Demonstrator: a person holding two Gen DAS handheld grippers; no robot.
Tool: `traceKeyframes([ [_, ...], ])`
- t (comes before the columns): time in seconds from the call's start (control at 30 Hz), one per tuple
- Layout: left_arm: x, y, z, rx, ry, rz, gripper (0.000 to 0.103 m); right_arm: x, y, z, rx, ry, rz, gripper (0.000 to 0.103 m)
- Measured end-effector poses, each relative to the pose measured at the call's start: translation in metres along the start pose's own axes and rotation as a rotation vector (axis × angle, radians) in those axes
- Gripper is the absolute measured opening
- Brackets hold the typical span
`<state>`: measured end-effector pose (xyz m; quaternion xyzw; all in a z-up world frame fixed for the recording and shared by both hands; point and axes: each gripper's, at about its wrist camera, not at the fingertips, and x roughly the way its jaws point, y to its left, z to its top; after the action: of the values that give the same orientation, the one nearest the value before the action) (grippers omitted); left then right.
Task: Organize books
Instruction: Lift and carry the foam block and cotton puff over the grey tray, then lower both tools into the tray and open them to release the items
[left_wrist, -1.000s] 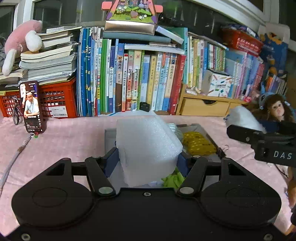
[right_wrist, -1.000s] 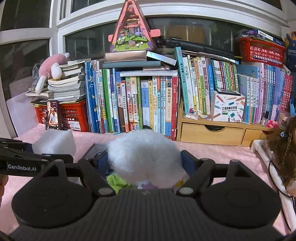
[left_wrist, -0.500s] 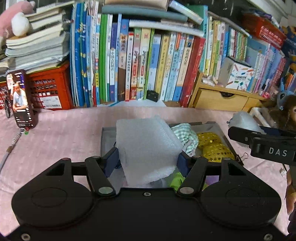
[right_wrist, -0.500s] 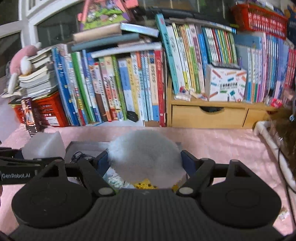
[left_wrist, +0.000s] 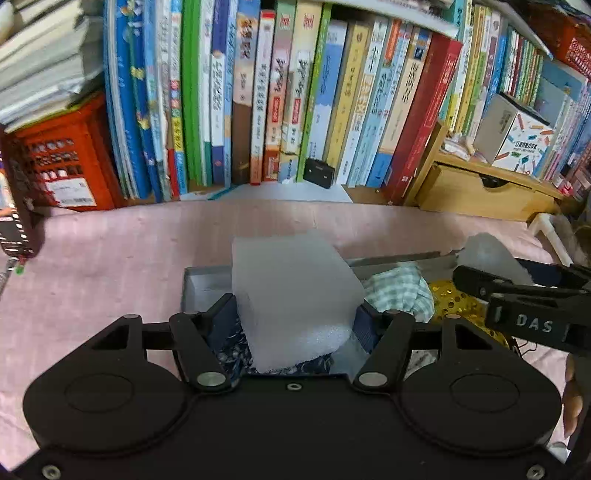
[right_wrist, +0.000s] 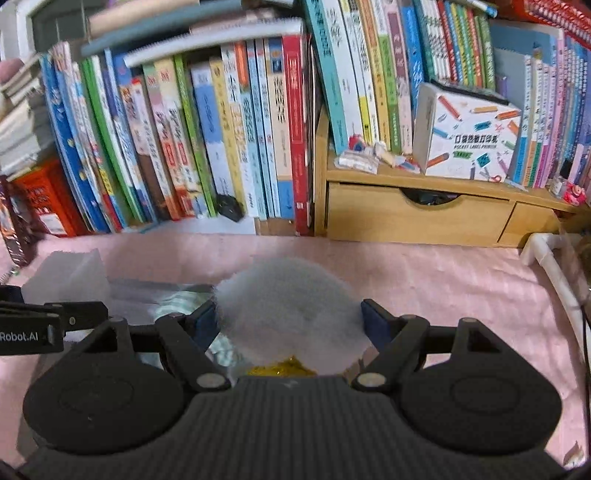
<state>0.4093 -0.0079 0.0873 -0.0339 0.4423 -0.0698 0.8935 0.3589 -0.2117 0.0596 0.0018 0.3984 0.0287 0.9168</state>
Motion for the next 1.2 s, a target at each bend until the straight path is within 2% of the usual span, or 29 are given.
traceKeyframes([
  [0.2, 0.023, -0.005, -0.001, 0.031, 0.041, 0.007, 0.063, 0.027, 0.003, 0.0, -0.058, 0.061, -0.041, 0.081],
  [0.43, 0.024, -0.011, -0.001, 0.071, 0.095, -0.017, 0.063, 0.033, 0.015, -0.003, -0.128, 0.13, -0.007, 0.08],
  [0.6, 0.021, -0.016, -0.007, 0.102, 0.123, -0.028, 0.064, 0.034, 0.026, -0.011, -0.155, 0.219, 0.054, 0.074],
  [0.7, 0.018, -0.016, -0.012, 0.112, 0.139, -0.03, 0.064, 0.031, 0.032, -0.018, -0.191, 0.237, 0.047, 0.073],
  [0.87, 0.012, -0.01, -0.016, 0.103, 0.17, -0.056, 0.064, 0.024, 0.027, -0.019, -0.152, 0.272, 0.094, 0.071],
  [1.1, 0.006, 0.001, -0.014, 0.048, 0.151, -0.049, 0.066, 0.008, 0.014, -0.016, -0.101, 0.287, 0.152, 0.075],
  [1.2, 0.003, 0.003, -0.014, 0.03, 0.14, -0.057, 0.067, 0.003, 0.013, -0.017, -0.104, 0.291, 0.148, 0.076],
])
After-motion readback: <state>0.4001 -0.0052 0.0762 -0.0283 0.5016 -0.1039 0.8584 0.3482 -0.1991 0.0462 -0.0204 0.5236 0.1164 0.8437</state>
